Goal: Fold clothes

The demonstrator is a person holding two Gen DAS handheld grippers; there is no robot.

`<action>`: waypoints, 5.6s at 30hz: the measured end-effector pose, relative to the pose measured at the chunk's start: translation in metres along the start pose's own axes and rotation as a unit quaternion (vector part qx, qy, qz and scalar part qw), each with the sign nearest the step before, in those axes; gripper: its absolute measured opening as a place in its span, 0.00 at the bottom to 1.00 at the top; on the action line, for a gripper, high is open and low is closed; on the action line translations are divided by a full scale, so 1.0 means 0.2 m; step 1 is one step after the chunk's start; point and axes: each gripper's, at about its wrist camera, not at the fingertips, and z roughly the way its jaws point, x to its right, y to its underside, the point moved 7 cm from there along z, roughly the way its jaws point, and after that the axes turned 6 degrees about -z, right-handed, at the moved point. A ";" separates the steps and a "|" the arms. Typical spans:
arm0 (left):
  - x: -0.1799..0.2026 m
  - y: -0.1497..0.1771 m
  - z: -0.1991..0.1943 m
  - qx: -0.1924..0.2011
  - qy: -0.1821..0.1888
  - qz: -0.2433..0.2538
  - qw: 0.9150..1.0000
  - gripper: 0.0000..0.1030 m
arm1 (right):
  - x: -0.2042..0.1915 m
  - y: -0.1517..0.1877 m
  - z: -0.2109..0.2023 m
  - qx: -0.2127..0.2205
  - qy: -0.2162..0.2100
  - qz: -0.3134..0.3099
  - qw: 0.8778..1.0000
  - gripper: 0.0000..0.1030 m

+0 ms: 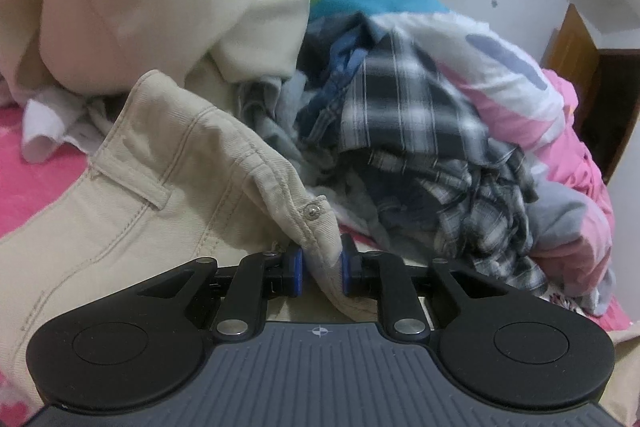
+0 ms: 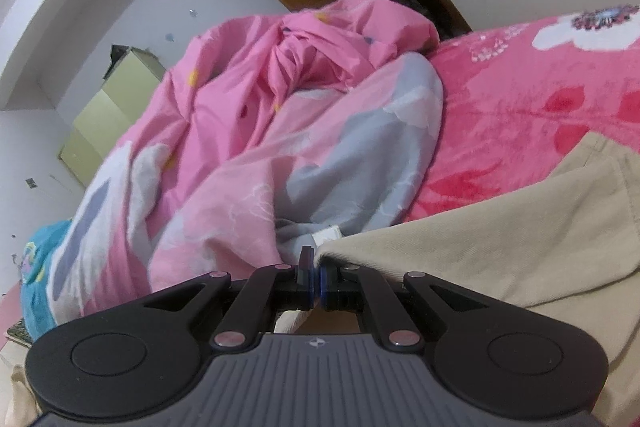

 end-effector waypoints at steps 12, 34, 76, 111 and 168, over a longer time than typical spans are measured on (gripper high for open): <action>-0.14 -0.11 -0.08 0.052 0.042 -0.074 0.995 0.64 | 0.12 0.12 0.09 -0.041 0.038 0.055 0.997 0.44; -0.06 0.24 -0.63 -0.053 0.081 -0.063 0.993 0.65 | -0.45 0.70 -0.79 -0.220 -0.055 0.013 0.974 0.95; -0.35 0.11 -0.34 -0.016 0.042 -0.192 0.980 0.16 | -0.24 0.69 -0.18 -0.107 -0.036 0.067 0.991 0.12; -0.40 0.48 -1.27 -0.105 0.061 -0.143 0.982 0.38 | 0.11 0.69 -1.46 -0.119 0.033 0.058 0.991 0.55; -0.30 0.18 -1.09 0.018 0.027 0.037 0.999 0.56 | -1.62 1.41 -1.03 -0.131 -0.259 -0.547 0.785 0.61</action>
